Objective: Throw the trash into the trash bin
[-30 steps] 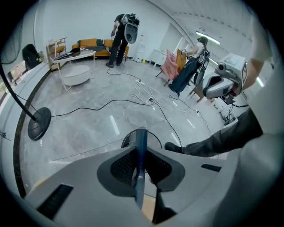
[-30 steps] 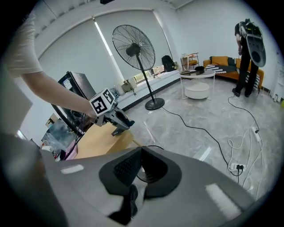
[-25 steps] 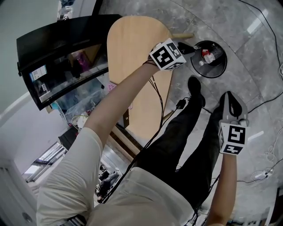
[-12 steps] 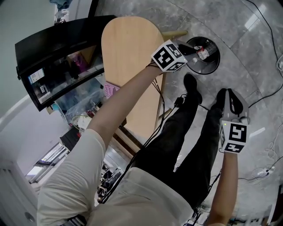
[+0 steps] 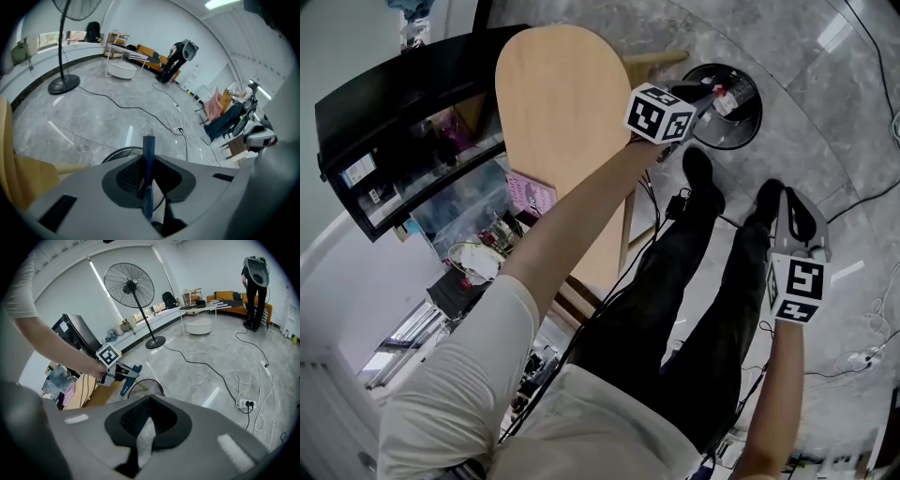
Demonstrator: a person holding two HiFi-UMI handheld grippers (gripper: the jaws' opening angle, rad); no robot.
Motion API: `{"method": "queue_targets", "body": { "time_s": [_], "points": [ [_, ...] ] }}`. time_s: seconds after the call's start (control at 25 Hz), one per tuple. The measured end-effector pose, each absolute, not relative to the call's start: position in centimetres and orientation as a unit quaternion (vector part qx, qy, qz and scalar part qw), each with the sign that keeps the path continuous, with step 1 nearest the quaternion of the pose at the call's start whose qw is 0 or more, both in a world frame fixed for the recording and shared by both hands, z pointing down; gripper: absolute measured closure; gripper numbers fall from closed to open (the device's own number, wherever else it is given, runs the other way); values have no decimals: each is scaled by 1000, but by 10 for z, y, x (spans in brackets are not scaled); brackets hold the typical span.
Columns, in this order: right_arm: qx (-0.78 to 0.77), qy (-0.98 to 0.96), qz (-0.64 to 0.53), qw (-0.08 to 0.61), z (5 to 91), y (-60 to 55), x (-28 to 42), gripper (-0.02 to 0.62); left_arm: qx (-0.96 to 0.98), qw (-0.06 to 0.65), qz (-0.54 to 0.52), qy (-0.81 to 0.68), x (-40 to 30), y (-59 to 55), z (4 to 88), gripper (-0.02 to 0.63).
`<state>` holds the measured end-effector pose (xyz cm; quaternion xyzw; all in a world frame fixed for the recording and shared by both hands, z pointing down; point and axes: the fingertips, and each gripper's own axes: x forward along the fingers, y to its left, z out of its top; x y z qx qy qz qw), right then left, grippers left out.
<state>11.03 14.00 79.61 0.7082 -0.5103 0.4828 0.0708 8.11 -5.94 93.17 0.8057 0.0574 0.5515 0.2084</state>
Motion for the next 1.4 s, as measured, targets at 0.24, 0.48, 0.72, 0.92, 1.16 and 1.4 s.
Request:
{"method": "queue_targets", "body": {
  "time_s": [0.24,0.48,0.72,0.92,1.16,1.4],
  "points": [
    [699,-516,490,75,825,140,102,584,800,285,527,-38,71,-64,981,534],
    [687,-528,491,85,843,133,95,585,796,308,518,-60,57,-57,1011,467],
    [688,-529,489,88,841,127,98,584,789,325,520,-45,51,-49,1008,292],
    [689,-537,477,97,823,121,104,584,795,325,512,-25,50,-45,975,255],
    [690,-553,454,110,777,112,119,584,810,319,492,-18,56,-43,915,255],
    [689,-562,443,112,712,111,127,584,823,335,458,-23,61,-37,836,255]
  ]
}}
